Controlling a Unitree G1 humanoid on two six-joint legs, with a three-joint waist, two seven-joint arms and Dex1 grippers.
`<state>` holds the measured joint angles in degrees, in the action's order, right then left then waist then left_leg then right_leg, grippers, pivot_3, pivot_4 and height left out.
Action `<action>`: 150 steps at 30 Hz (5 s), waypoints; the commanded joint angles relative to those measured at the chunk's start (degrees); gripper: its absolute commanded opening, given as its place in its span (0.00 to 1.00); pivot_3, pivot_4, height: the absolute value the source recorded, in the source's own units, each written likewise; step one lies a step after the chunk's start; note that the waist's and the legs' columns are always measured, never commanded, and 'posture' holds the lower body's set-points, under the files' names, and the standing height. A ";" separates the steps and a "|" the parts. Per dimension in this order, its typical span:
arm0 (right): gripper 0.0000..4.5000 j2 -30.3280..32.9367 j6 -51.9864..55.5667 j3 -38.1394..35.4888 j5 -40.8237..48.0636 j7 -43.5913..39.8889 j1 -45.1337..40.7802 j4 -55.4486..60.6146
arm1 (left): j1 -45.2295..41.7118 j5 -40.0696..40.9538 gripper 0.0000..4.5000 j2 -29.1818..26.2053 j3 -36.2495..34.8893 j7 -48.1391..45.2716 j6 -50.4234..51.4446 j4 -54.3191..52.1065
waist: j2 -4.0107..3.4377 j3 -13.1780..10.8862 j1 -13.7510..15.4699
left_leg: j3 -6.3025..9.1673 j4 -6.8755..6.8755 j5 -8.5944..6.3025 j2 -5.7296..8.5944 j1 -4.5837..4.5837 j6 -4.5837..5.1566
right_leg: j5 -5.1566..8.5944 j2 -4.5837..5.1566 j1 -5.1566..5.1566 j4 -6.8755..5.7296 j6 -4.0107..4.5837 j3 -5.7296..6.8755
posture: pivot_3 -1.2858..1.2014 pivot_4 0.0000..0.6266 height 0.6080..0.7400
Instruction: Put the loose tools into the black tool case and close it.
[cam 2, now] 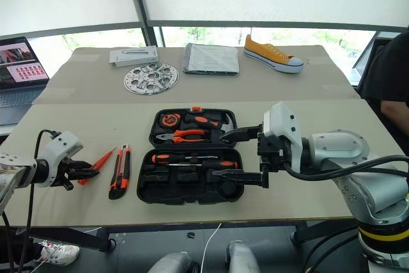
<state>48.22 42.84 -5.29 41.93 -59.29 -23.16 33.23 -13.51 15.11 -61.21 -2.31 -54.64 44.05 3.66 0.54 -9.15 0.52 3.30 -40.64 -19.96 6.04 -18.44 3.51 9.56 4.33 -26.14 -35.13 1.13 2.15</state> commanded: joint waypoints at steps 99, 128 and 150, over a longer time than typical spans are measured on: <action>1.00 3.61 -2.71 -3.56 4.41 8.16 12.44 6.87 | -8.77 10.36 0.01 18.00 1.17 -12.87 -12.89 -11.10 | 0.30 -0.17 0.25 | 0.03 -0.54 0.10 0.05 -0.60 0.47 | -0.16 0.03 -0.22 0.19 0.03 0.13 | 0.52 0.24 1.00; 1.00 -1.07 -9.64 6.84 -5.01 -3.03 1.36 -4.62 | 2.39 18.43 1.00 25.51 -25.60 36.54 48.44 -44.02 | 0.41 -0.14 0.84 | 0.01 -0.25 -0.12 0.06 -0.29 -0.08 | -0.17 -0.03 -0.08 0.11 0.02 0.06 | 0.52 0.24 1.00; 1.00 -1.07 -8.95 3.86 -3.45 3.02 4.85 1.29 | -1.27 12.93 0.36 32.27 -18.63 47.32 48.44 -29.92 | -0.10 0.18 0.64 | 0.00 -0.12 -0.01 0.11 0.07 -0.36 | -0.13 -0.01 0.13 0.06 0.01 -0.10 | 0.52 0.24 1.00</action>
<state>46.85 34.47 0.82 37.28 -56.21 -17.17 33.22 -16.01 29.18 -28.20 -20.39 -6.70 91.12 -28.37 0.44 -8.97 1.16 3.30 -40.76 -19.98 6.14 -18.37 3.15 9.43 4.33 -26.02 -35.07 1.15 2.05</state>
